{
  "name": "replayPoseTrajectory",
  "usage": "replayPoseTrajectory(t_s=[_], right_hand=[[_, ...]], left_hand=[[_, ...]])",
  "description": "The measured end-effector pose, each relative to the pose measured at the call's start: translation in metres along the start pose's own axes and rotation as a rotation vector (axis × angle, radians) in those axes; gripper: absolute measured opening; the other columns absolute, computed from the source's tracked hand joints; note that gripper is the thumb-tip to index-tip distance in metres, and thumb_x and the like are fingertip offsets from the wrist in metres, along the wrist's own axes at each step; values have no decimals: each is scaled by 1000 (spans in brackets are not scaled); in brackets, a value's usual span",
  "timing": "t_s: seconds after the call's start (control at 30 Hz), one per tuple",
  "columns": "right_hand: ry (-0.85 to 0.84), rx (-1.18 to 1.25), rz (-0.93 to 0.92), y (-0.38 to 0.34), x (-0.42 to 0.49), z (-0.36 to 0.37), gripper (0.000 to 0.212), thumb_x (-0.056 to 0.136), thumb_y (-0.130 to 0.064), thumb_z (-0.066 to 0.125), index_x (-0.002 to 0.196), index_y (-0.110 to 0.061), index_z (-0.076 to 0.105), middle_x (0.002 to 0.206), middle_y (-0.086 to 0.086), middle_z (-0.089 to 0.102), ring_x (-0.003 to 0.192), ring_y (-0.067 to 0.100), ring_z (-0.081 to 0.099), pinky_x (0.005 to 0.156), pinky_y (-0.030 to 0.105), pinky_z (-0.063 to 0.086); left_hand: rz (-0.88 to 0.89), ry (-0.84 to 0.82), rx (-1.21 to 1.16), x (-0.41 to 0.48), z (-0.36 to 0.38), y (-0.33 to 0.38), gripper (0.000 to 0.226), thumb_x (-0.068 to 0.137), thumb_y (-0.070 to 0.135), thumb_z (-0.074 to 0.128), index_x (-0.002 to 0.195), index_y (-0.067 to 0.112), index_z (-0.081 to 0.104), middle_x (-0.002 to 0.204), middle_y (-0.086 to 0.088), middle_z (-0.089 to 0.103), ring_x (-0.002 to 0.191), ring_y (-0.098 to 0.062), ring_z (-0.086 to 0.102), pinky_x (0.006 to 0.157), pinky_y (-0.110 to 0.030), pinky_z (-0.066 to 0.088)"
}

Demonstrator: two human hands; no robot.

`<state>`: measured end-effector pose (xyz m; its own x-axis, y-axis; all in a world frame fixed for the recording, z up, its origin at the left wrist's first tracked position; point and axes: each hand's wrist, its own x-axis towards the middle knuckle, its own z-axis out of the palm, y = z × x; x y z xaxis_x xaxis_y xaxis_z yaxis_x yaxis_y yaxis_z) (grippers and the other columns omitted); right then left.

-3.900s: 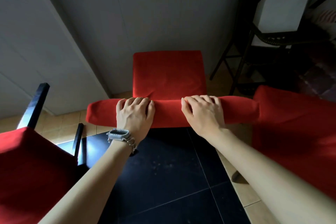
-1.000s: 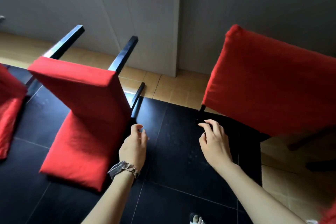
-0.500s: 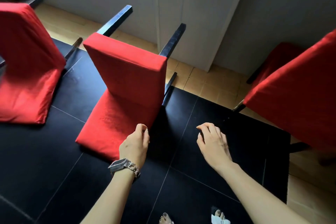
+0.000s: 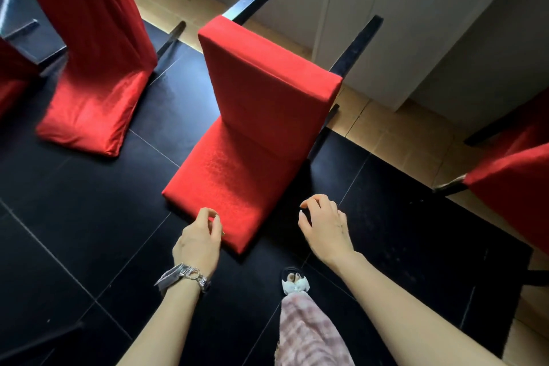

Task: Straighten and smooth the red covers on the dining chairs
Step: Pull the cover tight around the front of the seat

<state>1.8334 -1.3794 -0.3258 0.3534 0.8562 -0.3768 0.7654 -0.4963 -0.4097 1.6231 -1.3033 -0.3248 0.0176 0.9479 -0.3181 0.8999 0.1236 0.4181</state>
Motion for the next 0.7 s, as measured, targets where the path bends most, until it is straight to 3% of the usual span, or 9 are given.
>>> replayPoseTrajectory(t_s=[0.1, 0.47, 0.7], right_hand=[[-47, 23, 30, -4, 22, -3, 28, 101, -32, 38, 125, -23, 50, 131, -7, 42, 120, 13, 40, 106, 31, 26], [-137, 161, 264, -7, 94, -16, 23, 99, -29, 39, 108, -18, 57, 122, 2, 50, 115, 22, 46, 98, 37, 32], [-165, 238, 274, -54, 113, 17, 21, 98, -29, 42, 105, -17, 58, 118, 3, 52, 112, 23, 48, 95, 37, 34]], left_hand=[[-22, 6, 15, 14, -11, 4, 8, 96, 34, 46, 89, 34, 50, 67, 16, 63, 65, -12, 55, 61, -28, 33], [-53, 50, -29, 102, -37, 47, 11, 94, 31, 49, 83, 34, 50, 78, 9, 68, 77, -24, 61, 70, -32, 42], [-89, 22, -59, 121, -37, 15, 11, 94, 30, 49, 83, 33, 52, 75, 15, 67, 79, -21, 60, 70, -30, 40]])
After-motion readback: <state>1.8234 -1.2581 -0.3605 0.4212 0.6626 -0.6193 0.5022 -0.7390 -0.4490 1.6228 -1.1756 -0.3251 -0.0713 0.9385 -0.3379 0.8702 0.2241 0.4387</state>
